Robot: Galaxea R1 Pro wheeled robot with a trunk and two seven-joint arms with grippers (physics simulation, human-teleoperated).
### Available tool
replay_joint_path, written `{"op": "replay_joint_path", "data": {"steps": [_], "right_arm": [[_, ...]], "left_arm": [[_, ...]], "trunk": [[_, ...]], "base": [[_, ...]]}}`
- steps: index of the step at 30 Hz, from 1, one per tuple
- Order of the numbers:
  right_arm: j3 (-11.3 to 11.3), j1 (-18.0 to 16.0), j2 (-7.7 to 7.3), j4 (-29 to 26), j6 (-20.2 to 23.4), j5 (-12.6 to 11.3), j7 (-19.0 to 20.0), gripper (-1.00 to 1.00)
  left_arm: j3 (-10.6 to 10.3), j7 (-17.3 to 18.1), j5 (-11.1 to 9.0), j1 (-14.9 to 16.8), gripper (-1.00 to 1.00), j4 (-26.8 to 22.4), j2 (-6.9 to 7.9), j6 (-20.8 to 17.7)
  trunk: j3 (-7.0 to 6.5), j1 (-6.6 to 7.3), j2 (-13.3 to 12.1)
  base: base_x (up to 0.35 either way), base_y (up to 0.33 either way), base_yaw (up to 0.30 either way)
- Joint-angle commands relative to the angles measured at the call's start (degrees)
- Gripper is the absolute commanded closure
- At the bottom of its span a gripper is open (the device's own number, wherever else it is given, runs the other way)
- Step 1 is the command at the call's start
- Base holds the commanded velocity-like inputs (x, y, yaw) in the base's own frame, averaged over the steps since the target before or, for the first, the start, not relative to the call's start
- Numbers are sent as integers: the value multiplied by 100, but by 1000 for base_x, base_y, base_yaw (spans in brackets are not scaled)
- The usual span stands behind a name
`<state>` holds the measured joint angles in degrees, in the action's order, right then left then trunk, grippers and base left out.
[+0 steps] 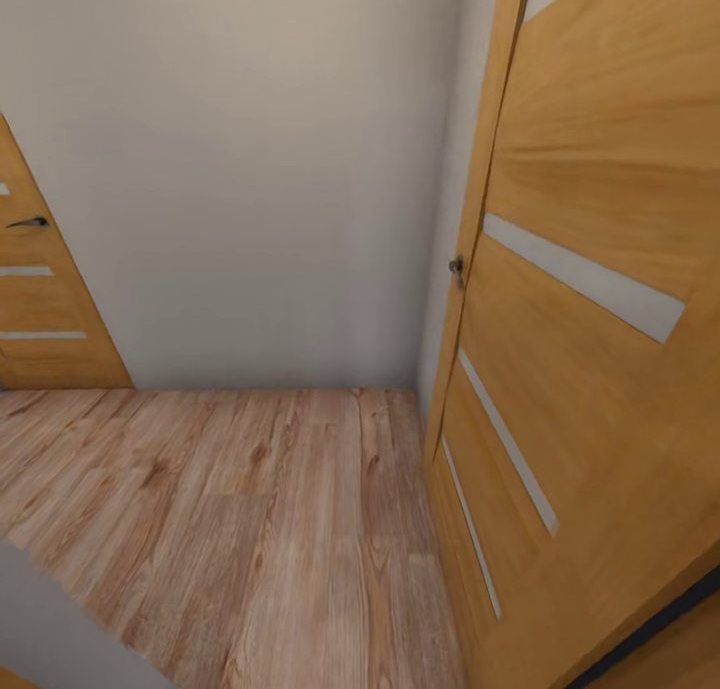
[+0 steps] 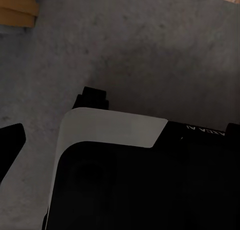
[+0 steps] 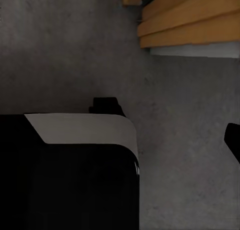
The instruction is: Move the two storage containers from the living room to the garage. In the garage, place one container on the floor and stack the other container on top of it (either order is fine).
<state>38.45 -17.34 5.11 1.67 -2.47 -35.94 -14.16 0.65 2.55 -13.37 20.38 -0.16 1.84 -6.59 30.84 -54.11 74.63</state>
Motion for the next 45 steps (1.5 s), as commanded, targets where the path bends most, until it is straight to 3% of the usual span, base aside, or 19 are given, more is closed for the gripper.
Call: {"op": "replay_joint_path", "data": {"steps": [1, 16, 45], "right_arm": [[46, -6, 6, 17, -25, -53, -5, -100], [44, -6, 8, 17, -29, -53, -7, -100], [39, -6, 8, 17, -32, -53, -8, -100]], "left_arm": [[3, 19, -43, 2, -100, -2, 1, -26], [5, 17, -45, 5, -100, -2, 7, -29], [5, 17, -90, 5, -100, -2, 12, -26]], "trunk": [[5, -1, 3], [5, -1, 3], [5, -1, 3]], "base": [[186, 0, 0], [276, 0, 0], [15, 66, 0]]}}
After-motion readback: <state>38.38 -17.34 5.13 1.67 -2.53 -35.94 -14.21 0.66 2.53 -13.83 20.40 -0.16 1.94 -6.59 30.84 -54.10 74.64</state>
